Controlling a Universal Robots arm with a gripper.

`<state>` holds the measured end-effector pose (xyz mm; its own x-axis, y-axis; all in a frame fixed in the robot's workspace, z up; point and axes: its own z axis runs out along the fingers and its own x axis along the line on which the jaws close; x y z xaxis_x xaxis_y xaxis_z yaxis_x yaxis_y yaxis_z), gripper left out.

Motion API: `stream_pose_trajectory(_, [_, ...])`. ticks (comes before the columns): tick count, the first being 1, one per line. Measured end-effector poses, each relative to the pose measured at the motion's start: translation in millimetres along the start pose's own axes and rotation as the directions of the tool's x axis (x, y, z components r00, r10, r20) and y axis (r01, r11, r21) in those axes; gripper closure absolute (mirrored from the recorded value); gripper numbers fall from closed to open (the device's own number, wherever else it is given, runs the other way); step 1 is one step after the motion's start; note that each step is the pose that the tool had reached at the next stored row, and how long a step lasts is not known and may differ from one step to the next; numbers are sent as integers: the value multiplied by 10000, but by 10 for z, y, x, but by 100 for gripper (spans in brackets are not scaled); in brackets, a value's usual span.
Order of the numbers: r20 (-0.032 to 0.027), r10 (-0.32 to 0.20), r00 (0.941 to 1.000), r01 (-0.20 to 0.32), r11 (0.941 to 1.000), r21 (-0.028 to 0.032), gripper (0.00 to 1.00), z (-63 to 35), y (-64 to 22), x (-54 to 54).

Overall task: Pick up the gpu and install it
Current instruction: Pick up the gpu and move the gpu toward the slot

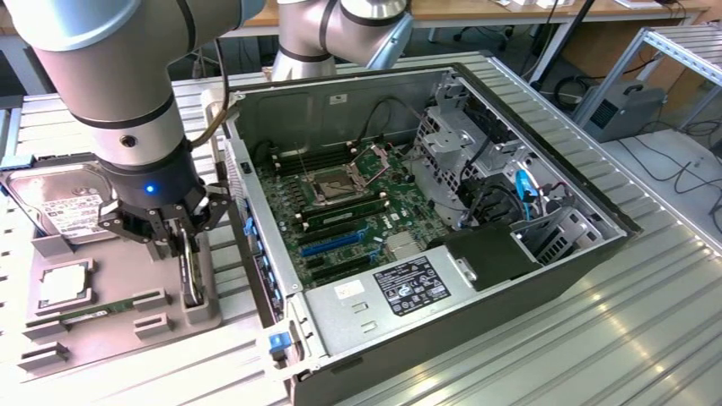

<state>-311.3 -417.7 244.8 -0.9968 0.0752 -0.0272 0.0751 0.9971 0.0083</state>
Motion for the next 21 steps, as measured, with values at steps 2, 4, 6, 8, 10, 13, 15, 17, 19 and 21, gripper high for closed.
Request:
stream_pose_trajectory(2, [0, 1, 10000, -1, 10000, 0, 73, 0, 0, 0])
stream_pose_trajectory(4, [3, 1, 10000, -1, 10000, -3, 73, -2, -1, 0])
stream_pose_trajectory(6, [0, 0, 10000, 0, 10000, 0, 73, -16, -1, 0])
stream_pose_trajectory(8, [1, 0, 10000, 0, 10000, 0, 73, -28, -1, -1])
stream_pose_trajectory(10, [0, 1, 10000, -1, 10000, 0, 73, -44, -1, -1])
stream_pose_trajectory(13, [1, 0, 10000, 0, 10000, 0, 73, -66, 0, -2])
stream_pose_trajectory(15, [1, 1, 10000, -1, 10000, 0, 73, -80, 0, -2])
stream_pose_trajectory(17, [0, 1, 10000, -1, 10000, 0, 73, -92, 0, -2])
stream_pose_trajectory(19, [0, 1, 10000, -1, 10000, 0, 73, -105, 0, -3])
stream_pose_trajectory(21, [0, 0, 10000, 0, 10000, -1, 73, -117, 0, -3])
